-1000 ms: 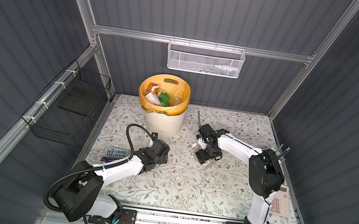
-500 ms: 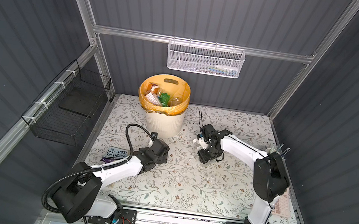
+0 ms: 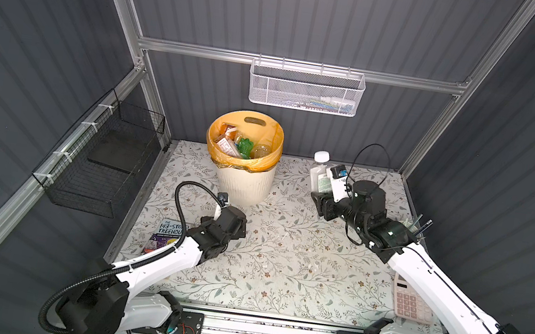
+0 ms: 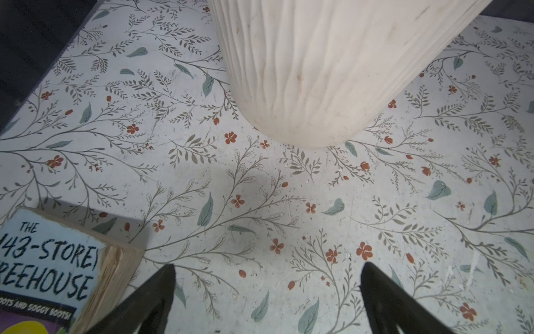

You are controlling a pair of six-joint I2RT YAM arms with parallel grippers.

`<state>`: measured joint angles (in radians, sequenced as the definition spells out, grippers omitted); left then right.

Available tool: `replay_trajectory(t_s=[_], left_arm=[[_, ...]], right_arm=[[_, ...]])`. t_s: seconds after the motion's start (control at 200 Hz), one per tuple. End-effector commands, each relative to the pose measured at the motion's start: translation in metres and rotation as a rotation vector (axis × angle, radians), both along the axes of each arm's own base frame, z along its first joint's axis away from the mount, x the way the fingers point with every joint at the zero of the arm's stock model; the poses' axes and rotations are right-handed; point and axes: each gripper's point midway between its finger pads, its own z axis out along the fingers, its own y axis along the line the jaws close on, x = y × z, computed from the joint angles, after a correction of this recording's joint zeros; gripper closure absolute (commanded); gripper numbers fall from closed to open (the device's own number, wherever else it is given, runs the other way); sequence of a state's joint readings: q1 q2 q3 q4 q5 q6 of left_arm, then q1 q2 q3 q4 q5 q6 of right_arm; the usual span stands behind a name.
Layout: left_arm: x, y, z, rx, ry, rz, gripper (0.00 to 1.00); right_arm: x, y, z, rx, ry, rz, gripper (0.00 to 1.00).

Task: Throw the plastic bottles in the bin
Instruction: Pick up the plastic bottle from the center of the table, then throw the plastic bottle into the trash bin.

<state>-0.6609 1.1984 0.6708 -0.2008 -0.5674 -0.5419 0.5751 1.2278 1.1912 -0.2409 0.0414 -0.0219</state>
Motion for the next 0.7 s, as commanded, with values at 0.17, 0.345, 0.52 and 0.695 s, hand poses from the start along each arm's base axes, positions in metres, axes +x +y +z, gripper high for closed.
replay_trajectory(t_s=[0.17, 0.345, 0.52, 0.695], left_arm=[[0.0, 0.002, -0.006, 0.067, 0.05, -0.019, 0.0], [0.002, -0.004, -0.014, 0.077, 0.095, -0.037, 0.0], [0.004, -0.009, -0.018, 0.07, 0.108, -0.052, 0.0], [0.005, -0.013, -0.02, 0.056, 0.111, -0.058, 0.0]], right_arm=[[0.059, 0.106, 0.087, 0.219, 0.032, 0.284, 0.35], [0.108, 0.14, 0.06, 0.102, 0.223, 0.254, 0.21], [0.12, 0.114, 0.064, 0.106, 0.203, 0.158, 0.02], [0.11, 0.06, 0.091, 0.136, 0.079, 0.03, 0.01]])
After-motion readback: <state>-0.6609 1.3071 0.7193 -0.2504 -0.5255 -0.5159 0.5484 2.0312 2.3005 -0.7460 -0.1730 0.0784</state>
